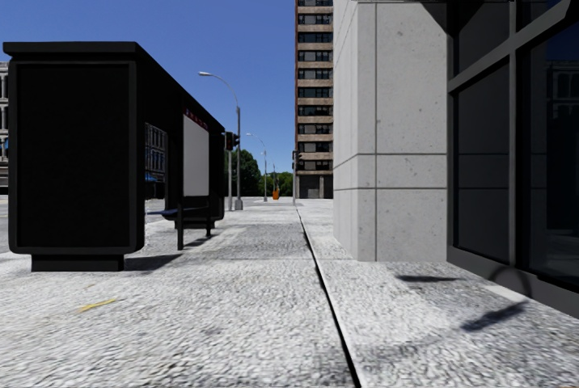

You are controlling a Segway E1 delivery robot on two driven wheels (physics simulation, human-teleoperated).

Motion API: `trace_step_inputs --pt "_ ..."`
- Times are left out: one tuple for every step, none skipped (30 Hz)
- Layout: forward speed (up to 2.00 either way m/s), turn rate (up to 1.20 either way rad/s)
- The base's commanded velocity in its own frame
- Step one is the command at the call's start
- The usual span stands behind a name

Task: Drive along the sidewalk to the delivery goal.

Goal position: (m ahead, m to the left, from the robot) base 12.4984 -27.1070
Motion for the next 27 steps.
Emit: trace_step_inputs --pt "2.00 0.00" --pt "2.00 0.00" --pt "2.00 0.00" --pt "2.00 0.00" --pt "2.00 0.00" --pt "2.00 0.00" --pt "2.00 0.00" --pt "2.00 0.00" --pt "2.00 0.00" --pt "2.00 0.00" --pt "2.00 0.00" --pt "2.00 0.00" --pt "2.00 0.00" --pt "2.00 0.00" --pt "2.00 0.00" --pt "2.00 0.00" --pt "2.00 0.00" --pt "2.00 0.00" --pt "2.00 0.00" --pt "2.00 0.00" --pt "2.00 0.00" --pt "2.00 0.00" --pt "2.00 0.00" --pt "2.00 0.00" --pt "2.00 0.00" --pt "2.00 0.00" --pt "2.00 0.00"
